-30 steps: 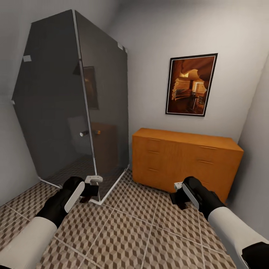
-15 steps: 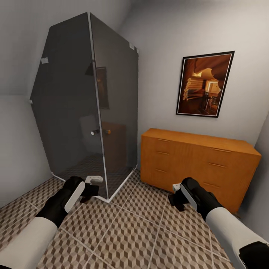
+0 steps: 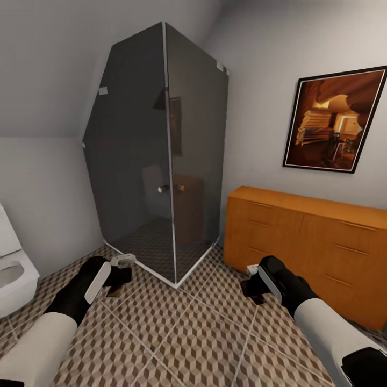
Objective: Take the four mousetraps from the cabinet in the bathroom and place them on the bathroom floor. Make sure all four end up on the same floor surface, and ensure that at least two of them are either under or directly next to the same bathroom sink.
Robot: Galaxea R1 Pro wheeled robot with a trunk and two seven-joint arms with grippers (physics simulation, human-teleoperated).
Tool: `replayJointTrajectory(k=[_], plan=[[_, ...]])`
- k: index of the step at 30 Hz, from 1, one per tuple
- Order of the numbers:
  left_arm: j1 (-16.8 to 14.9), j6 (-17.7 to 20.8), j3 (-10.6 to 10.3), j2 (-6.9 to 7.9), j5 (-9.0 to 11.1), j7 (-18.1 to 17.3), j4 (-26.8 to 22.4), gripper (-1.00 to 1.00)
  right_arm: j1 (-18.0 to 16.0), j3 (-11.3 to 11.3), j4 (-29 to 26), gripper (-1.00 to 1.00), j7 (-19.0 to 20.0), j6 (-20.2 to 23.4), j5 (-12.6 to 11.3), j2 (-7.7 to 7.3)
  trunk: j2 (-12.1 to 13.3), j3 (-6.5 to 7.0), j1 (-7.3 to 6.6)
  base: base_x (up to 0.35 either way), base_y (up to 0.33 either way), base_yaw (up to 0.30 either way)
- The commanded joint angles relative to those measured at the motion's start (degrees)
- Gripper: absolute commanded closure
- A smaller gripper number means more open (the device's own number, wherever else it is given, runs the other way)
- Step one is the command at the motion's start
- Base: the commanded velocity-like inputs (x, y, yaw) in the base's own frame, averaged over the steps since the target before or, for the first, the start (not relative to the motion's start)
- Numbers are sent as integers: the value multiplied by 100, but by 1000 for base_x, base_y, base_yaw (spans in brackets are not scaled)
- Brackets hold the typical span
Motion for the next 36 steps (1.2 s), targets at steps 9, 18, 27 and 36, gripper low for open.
replayJointTrajectory(k=[9,18,27,36], plan=[[-6,-888,207,151,-13,24,1038,100,-5,23,167,100,-8,-532,-38,-12,-4,-7,0,0,0,300],[-6,-968,210,158,-9,28,1035,100,-5,28,275,100,-34,-651,-5,-6,-4,-7,0,0,0,300],[-6,-959,210,138,-8,30,1036,100,-5,28,289,100,-59,-789,-23,6,-4,-7,0,0,0,300],[-6,-958,190,132,-8,33,1036,100,-5,20,296,100,-61,-832,-23,-11,-4,-7,0,0,0,300]])
